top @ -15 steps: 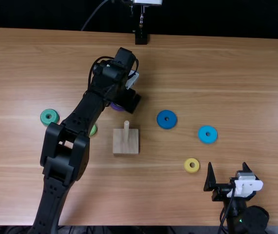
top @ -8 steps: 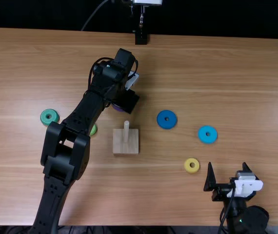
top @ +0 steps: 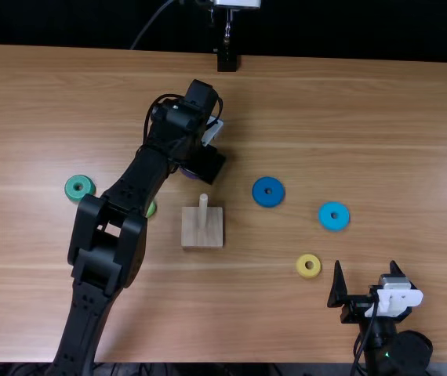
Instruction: Build the Hanoi tower: stack the rings onto the peg from bottom to top in this color order: purple, dark blue, light blue, dark green, light green, yellow, orange.
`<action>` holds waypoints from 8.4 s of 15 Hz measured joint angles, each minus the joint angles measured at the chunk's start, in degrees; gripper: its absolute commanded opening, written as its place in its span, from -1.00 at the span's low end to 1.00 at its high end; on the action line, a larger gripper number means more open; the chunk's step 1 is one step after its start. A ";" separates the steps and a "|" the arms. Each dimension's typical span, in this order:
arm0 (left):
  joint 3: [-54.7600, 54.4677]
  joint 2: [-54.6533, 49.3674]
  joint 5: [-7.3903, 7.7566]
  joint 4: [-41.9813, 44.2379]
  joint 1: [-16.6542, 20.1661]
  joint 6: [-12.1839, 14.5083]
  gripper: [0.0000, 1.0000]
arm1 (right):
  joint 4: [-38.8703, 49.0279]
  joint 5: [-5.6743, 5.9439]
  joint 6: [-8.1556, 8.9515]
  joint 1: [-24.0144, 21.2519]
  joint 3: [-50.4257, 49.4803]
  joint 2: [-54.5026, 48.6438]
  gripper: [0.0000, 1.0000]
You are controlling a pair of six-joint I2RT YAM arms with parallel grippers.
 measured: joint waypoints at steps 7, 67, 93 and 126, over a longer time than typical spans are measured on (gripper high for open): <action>0.02 0.00 -0.11 0.02 0.04 -0.07 -0.83 | -0.02 0.02 -0.02 0.02 0.00 0.00 1.00; -2.89 -28.17 0.46 -26.36 -10.19 -21.24 -0.83 | -0.02 0.00 0.00 0.00 0.00 0.00 1.00; -34.69 -50.99 -1.70 15.43 4.48 -21.09 1.00 | -0.02 0.02 0.00 0.00 0.00 0.00 1.00; -121.74 -143.60 -2.34 41.70 21.46 -5.92 1.00 | -0.02 0.00 0.02 0.00 0.00 0.00 1.00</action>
